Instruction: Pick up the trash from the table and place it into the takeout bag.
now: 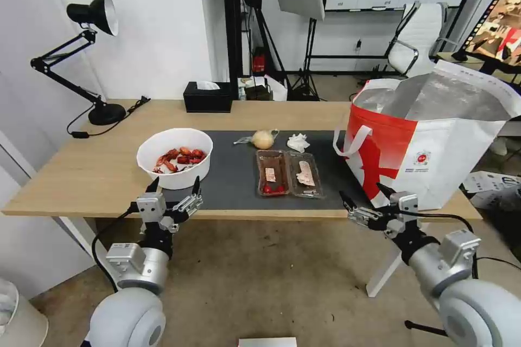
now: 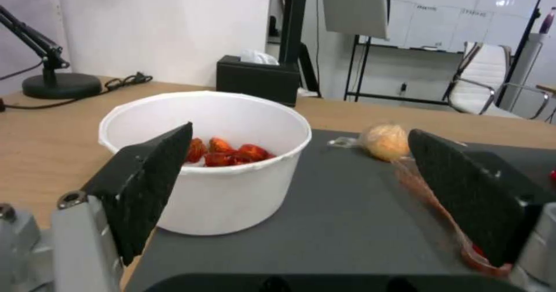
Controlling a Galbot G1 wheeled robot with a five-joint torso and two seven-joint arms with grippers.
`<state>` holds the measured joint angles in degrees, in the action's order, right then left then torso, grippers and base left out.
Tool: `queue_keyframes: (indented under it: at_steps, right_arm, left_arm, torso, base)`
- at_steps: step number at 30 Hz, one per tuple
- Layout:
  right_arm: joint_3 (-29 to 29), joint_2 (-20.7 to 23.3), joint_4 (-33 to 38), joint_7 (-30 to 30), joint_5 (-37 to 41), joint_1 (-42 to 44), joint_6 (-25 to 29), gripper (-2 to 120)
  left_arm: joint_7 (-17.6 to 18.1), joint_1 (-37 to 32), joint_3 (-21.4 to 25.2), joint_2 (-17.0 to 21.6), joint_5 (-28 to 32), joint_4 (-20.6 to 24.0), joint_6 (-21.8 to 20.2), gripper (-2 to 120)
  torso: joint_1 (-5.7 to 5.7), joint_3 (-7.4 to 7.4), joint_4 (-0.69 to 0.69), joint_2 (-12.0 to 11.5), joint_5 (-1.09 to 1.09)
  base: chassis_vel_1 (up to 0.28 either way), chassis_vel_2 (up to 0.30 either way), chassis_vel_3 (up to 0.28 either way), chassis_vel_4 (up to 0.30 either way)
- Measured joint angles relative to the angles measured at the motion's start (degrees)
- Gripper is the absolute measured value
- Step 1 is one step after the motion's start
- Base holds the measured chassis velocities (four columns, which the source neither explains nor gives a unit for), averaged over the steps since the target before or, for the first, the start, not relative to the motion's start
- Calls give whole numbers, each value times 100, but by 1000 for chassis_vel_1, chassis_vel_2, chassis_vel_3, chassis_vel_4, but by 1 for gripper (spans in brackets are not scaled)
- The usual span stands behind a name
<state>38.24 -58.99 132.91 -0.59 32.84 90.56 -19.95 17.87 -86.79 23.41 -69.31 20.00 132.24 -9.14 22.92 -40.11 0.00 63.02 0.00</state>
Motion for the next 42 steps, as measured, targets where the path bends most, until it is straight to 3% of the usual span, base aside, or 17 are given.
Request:
queue_keyframes:
  at_steps: [19, 22, 25, 29, 37, 42]
  right_arm:
    - [-101, 60, -31, 112, 184, -35, 16, 100]
    - [-208, 66, -26, 389, 784, -106, -17, 100]
    - [-359, -1, 53, 964, 2150, -236, -90, 100]
    - [-571, -68, 71, 1501, 3082, -509, -106, 100]
    - [-1297, -154, -117, 2359, 4545, -1111, -66, 100]
    - [-1738, -325, -278, 2689, 4987, -1402, -14, 100]
  left_arm:
    - [-117, -108, -51, -89, -96, 2, 76, 100]
    - [-120, -95, -51, -67, -98, 0, 76, 100]
    - [-134, -19, -115, 14, -62, -34, 76, 100]
    - [-138, 30, -162, 97, -12, -65, 67, 100]
    - [-135, -52, -43, 128, 21, -22, 64, 100]
    - [-129, -97, 9, 142, 37, 2, 64, 100]
  torso:
    - [0, 0, 0, 1, -1]
    - [0, 0, 0, 1, 0]
    - [0, 0, 1, 1, -1]
    - [0, 0, -1, 1, -1]
    - [-1, 0, 0, 1, -1]
    - [-1, 0, 0, 1, -1]
  base:
    - [0, 0, 0, 0]
    - [0, 0, 0, 0]
    - [0, 0, 0, 0]
    - [0, 0, 0, 0]
    - [0, 0, 0, 0]
    - [0, 0, 0, 0]
